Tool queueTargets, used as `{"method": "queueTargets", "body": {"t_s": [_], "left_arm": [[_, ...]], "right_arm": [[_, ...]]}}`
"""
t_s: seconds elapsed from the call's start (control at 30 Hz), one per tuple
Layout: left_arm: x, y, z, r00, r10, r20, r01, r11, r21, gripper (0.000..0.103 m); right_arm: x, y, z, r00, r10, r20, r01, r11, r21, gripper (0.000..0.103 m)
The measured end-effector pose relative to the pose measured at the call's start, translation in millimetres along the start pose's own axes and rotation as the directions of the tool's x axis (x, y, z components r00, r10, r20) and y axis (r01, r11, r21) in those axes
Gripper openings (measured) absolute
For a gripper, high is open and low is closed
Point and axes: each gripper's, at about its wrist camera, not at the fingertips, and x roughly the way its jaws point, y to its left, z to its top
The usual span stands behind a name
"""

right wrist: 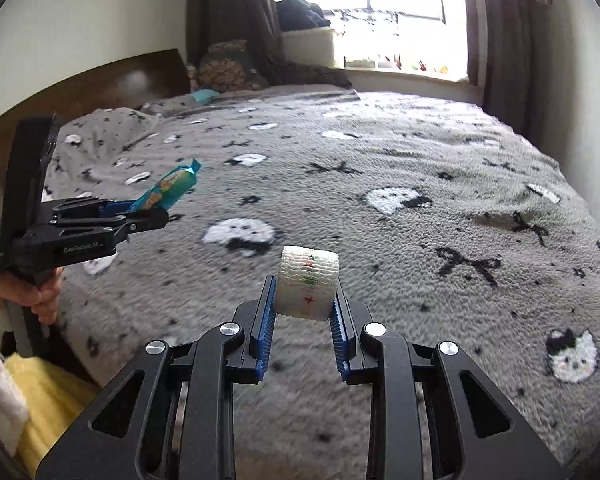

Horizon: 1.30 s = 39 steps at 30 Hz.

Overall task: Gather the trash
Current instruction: 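Grasp the white tape roll with the right tool while the left tool grasps the blue wipes pack, then lower the tape roll and wipes pack below the bed edge and open both tools over the bin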

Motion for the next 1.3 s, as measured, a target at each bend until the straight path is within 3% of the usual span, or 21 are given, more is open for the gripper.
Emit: {"method": "queueTargets", "body": {"t_s": [0.17, 0.33, 0.53, 0.7, 0.87, 1.03, 1.3], "left_arm": [[-44, -24, -40, 1.0, -0.005, 0.017, 0.005, 1.0, 0.031, 0.036], [-66, -37, -86, 1.0, 0.005, 0.002, -0.005, 1.0, 0.023, 0.036], [-77, -57, -143, 0.997, -0.029, -0.066, 0.031, 0.999, 0.022, 0.036], [-71, -69, -183, 0.985, -0.079, -0.154, 0.08, 0.997, 0.006, 0.036], [-50, -71, -218, 0.963, -0.092, -0.254, 0.087, 0.996, -0.031, 0.036], [-33, -74, -247, 0.94, -0.101, -0.326, 0.091, 0.995, -0.045, 0.036], [9, -71, -289, 0.874, -0.151, -0.461, 0.103, 0.986, -0.129, 0.036]], "right_arm": [[-33, 24, -27, 0.999, 0.023, 0.037, -0.021, 0.999, -0.05, 0.026], [-47, 29, -58, 0.997, 0.076, 0.014, -0.075, 0.997, -0.009, 0.026], [-50, 36, -94, 0.994, 0.103, -0.036, -0.102, 0.994, 0.042, 0.026], [-47, 45, -122, 0.99, 0.112, -0.083, -0.106, 0.992, 0.071, 0.026], [-35, 51, -146, 0.985, 0.101, -0.139, -0.088, 0.991, 0.099, 0.026], [-15, 53, -175, 0.966, 0.137, -0.218, -0.102, 0.981, 0.166, 0.026], [19, 64, -211, 0.924, 0.174, -0.341, -0.108, 0.973, 0.204, 0.026]]}}
